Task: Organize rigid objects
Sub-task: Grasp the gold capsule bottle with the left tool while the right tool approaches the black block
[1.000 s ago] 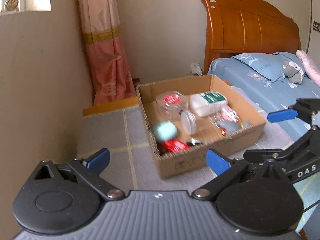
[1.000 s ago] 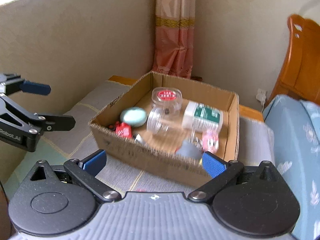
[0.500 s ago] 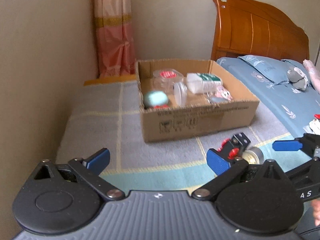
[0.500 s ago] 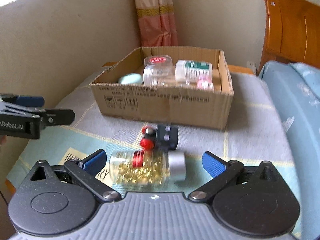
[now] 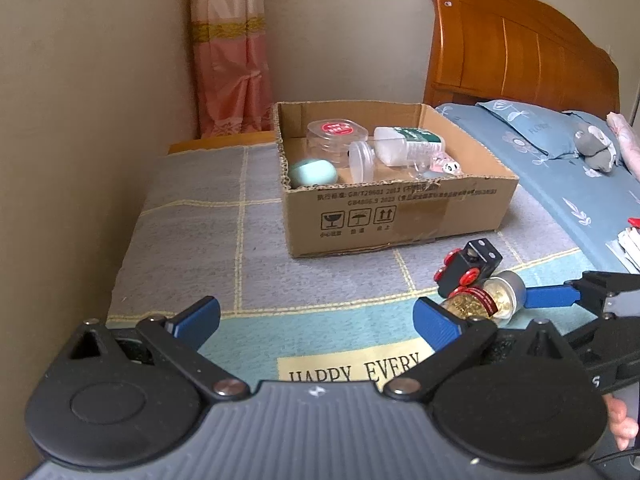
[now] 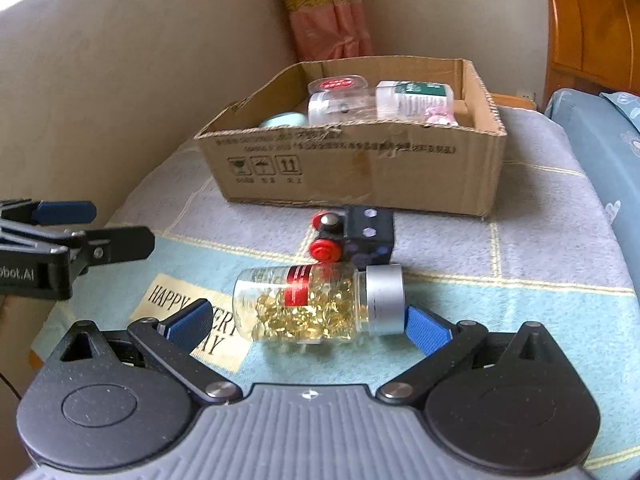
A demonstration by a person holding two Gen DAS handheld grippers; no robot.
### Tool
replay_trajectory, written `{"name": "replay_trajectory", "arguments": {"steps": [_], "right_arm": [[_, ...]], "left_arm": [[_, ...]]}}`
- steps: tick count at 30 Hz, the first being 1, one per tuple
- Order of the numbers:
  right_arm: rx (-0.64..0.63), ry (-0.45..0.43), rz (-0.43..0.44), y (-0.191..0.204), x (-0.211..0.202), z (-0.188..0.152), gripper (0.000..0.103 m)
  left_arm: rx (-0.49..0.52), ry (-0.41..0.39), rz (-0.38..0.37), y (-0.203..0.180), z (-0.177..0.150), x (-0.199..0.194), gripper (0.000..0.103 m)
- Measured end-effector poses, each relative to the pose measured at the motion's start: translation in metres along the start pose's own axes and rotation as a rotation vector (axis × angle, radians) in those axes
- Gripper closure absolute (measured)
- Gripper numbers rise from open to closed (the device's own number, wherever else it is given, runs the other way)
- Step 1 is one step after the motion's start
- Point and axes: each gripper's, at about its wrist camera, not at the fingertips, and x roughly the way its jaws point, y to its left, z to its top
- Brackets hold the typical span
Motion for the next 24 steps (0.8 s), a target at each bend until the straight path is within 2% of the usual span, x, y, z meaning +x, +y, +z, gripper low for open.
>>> {"name": "replay_trajectory", "arguments": {"steps": [9, 19, 24], "right_arm": [[-0.029, 0.023, -0.024, 0.012, 0.003, -0.001, 0.000], [-0.089, 0.052, 0.180, 0.040, 0.004, -0.003, 0.000], [-0.123, 0.053, 0.073, 0.036, -0.002, -0.004, 0.000]], "left_arm": [[-0.007, 0.018, 0.002, 0.003, -0.003, 0.003, 0.001], [-0.002, 0.010, -0.013, 0.002, -0.001, -0.002, 0.001], [0.033, 0.011, -0.051, -0.007, -0.001, -0.003, 0.001]]}}
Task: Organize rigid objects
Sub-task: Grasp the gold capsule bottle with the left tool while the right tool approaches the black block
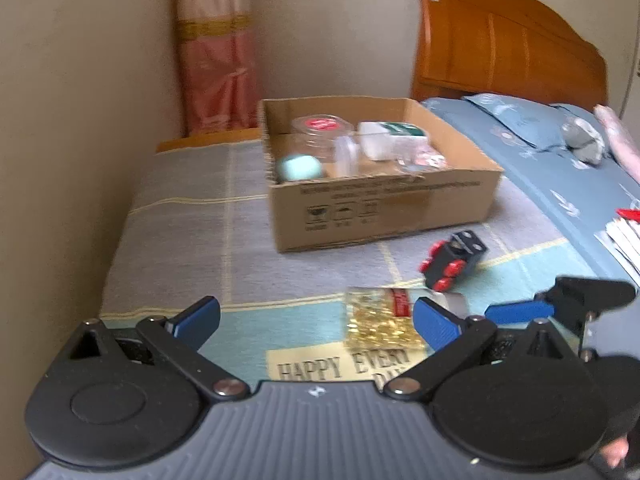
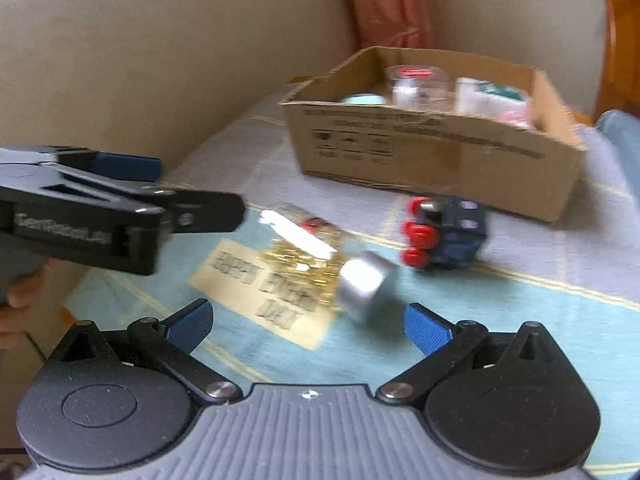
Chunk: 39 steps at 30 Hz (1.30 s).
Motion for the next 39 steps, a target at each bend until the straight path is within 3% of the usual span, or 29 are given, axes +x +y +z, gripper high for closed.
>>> {"name": "replay_trajectory", "arguments": {"steps": [5, 12, 21, 24, 28, 32, 39], "right_arm": [[0.008, -0.001, -0.133, -0.020, -0.012, -0.011, 0.000], [0.031, 0.021, -0.222, -0.049, -0.019, -0.028, 0.000], [0.038, 0.033, -0.273, -0.070, -0.013, -0.042, 0.000], [0.033, 0.030, -0.270, -0.072, -0.011, -0.041, 0.000], [0.032, 0.029, -0.269, -0.075, -0.006, -0.036, 0.000], [0.022, 0.030, -0.263, -0.073, 0.002, -0.027, 0.000], [0.001, 0.022, -0.250, -0.064, 0.020, -0.010, 0.000]], "left_arm": [[0.049, 0.031, -0.103, -0.021, -0.006, 0.010, 0.001], [0.066, 0.095, -0.138, -0.043, -0.018, 0.040, 0.001], [0.061, 0.097, -0.062, -0.059, -0.018, 0.065, 0.002], [0.042, 0.098, -0.037, -0.058, -0.018, 0.073, 0.010], [0.011, 0.093, -0.053, -0.046, -0.016, 0.074, 0.010], [0.005, 0.091, 0.014, -0.029, -0.014, 0.074, 0.010], [-0.044, 0.086, 0.054, -0.002, -0.014, 0.074, 0.010]]}}
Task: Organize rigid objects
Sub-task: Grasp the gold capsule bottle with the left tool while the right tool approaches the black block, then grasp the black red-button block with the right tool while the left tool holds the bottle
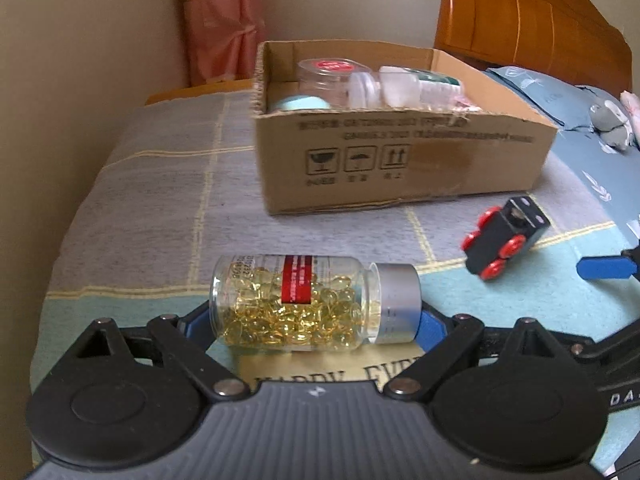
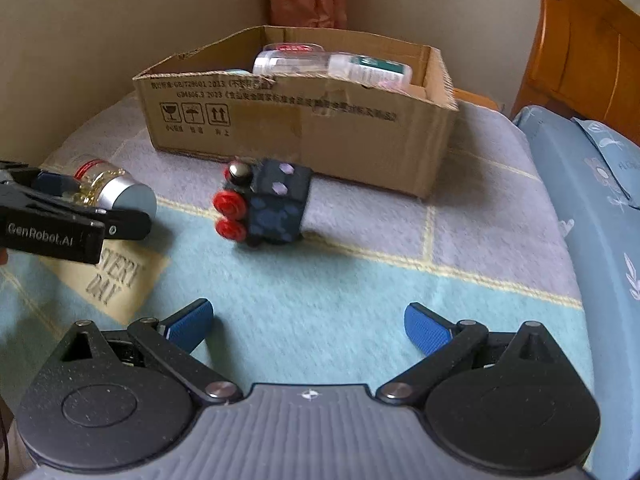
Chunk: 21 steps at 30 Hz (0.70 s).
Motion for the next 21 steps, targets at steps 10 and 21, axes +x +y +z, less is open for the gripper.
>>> {"name": "replay_trajectory", "arguments": {"steps": [10, 21], "right_arm": [[-0.014, -0.122, 0.005, 0.011, -0.006, 0.033, 0.002], [0.048, -0.185, -0.058, -0.009, -0.004, 0.066, 0.002]], "left_arm": [[-0.011, -0.009, -0.020, 0.008, -0.001, -0.002, 0.010], [-0.011, -0.013, -0.021, 0.008, 0.000, 0.000, 0.010]]}}
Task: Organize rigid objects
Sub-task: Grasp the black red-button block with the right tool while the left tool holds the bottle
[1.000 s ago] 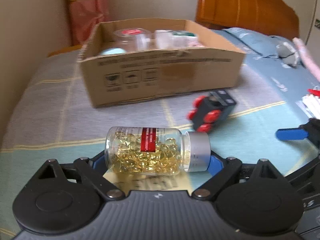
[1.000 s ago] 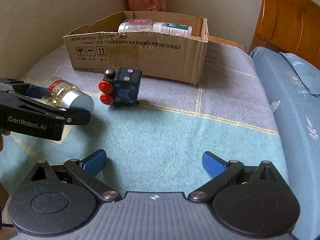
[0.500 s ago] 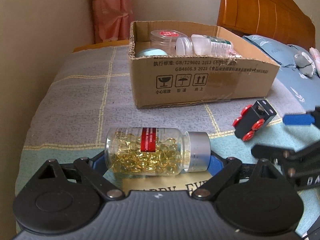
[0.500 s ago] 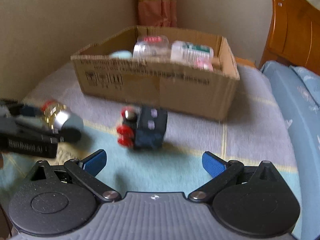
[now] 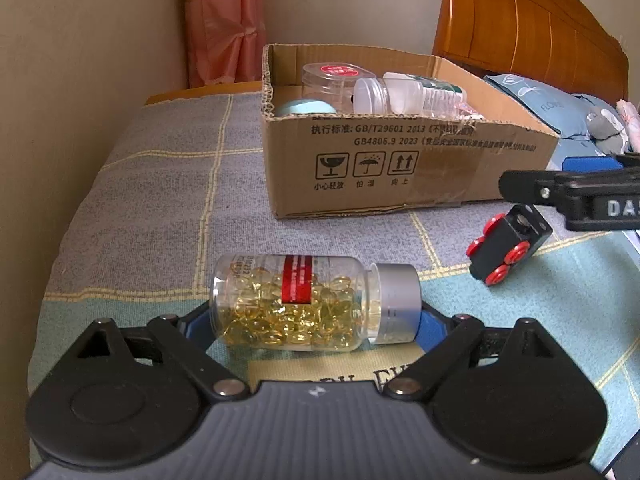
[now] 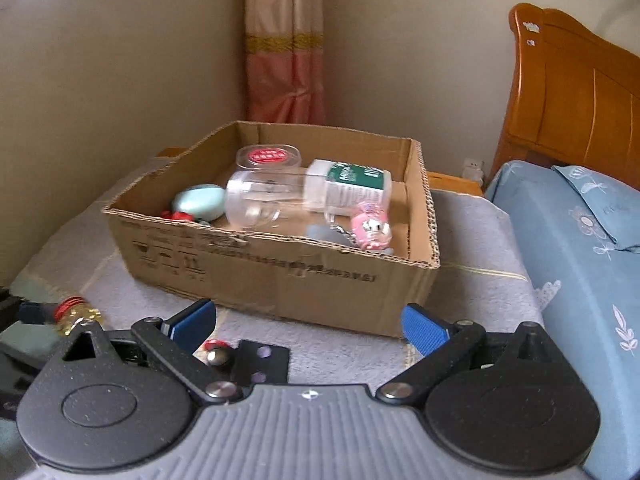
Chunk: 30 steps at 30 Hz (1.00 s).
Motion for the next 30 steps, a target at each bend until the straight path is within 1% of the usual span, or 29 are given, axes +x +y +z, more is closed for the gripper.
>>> {"name": "replay_trajectory", "arguments": {"steps": [3, 7, 10, 13, 16, 19, 20, 21, 28, 30], "right_arm": [[-0.024, 0.030, -0.021, 0.000, 0.001, -0.004, 0.001], [-0.014, 0.048, 0.019, -0.007, -0.016, -0.020, 0.000], [-0.009, 0.064, 0.013, -0.009, -0.026, -0.033, 0.000], [-0.013, 0.064, 0.072, -0.007, -0.038, -0.044, 0.000], [-0.041, 0.084, 0.124, 0.000, -0.042, -0.054, 0.001], [-0.074, 0.116, 0.124, 0.012, -0.033, -0.063, 0.010], [-0.077, 0.125, 0.123, 0.015, -0.030, -0.065, 0.016], [-0.073, 0.134, 0.126, 0.018, -0.026, -0.066, 0.019], [-0.076, 0.112, 0.115, 0.026, -0.018, -0.064, 0.024], [-0.081, 0.107, 0.109, 0.027, -0.017, -0.063, 0.029]], "left_arm": [[0.004, 0.002, 0.002, -0.001, 0.000, 0.000, 0.010], [0.002, 0.002, 0.001, 0.000, 0.000, 0.000, 0.010], [0.006, 0.002, 0.001, -0.001, -0.001, -0.001, 0.010], [0.006, 0.001, -0.002, -0.001, -0.002, -0.001, 0.010], [0.006, 0.001, -0.001, -0.001, -0.002, -0.002, 0.010], [0.006, 0.000, 0.001, -0.001, -0.003, -0.002, 0.010], [0.006, 0.000, 0.001, -0.001, -0.003, -0.002, 0.010], [0.005, 0.000, 0.000, -0.001, -0.003, -0.002, 0.010], [0.010, 0.000, 0.003, -0.003, -0.003, -0.003, 0.010], [0.010, 0.000, 0.003, -0.003, -0.003, -0.003, 0.010]]}}
